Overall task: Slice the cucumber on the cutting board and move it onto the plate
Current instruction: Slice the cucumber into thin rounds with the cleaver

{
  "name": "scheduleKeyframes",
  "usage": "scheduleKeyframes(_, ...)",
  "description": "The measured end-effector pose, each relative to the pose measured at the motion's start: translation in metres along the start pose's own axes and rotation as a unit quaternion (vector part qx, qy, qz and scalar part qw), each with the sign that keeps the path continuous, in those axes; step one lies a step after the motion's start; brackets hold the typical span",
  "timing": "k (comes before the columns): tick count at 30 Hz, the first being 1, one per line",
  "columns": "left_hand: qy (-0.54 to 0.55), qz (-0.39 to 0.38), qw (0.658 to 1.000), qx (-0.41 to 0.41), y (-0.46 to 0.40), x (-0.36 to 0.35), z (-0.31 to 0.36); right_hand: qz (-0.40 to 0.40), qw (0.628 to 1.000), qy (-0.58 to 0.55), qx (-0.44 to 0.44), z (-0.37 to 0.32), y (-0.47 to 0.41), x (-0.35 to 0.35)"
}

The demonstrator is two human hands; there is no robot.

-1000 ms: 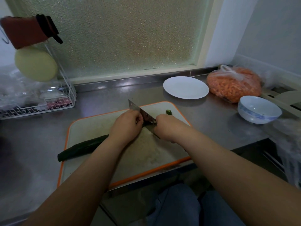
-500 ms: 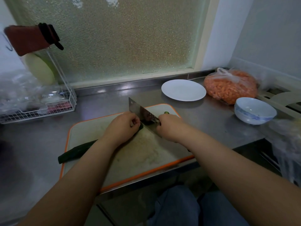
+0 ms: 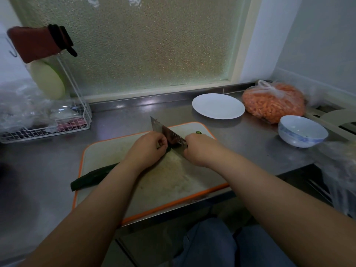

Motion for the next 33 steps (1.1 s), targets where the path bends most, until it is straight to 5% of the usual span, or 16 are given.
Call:
scheduleKeyframes(13, -0.069, 0.036, 0.996, -0.033, 0.009, 0.0, 0.006, -0.084, 0.992, -0.082, -0.046, 0.009, -0.007, -0.004)
scheduleKeyframes(22, -0.04, 0.016, 0.999, -0.021, 0.005, -0.001, 0.003, 0.01, 0.999, -0.043, 0.001, 0.007, 0.006, -0.005)
scheduleKeyframes(33, -0.021, 0.009, 1.0, -0.009, 0.004, -0.001, 0.001, 0.011, 1.0, -0.014, 0.002, 0.002, 0.006, -0.002)
Point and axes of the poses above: each hand's wrist, its own y-axis away from the middle knuckle, its own x-axis out of the back of the hand, z = x × y, the point moved 1 cm from there along -y, towards the middle knuckle, and after that the axes turned 14 degrees about -x, right-handed, at the moved point
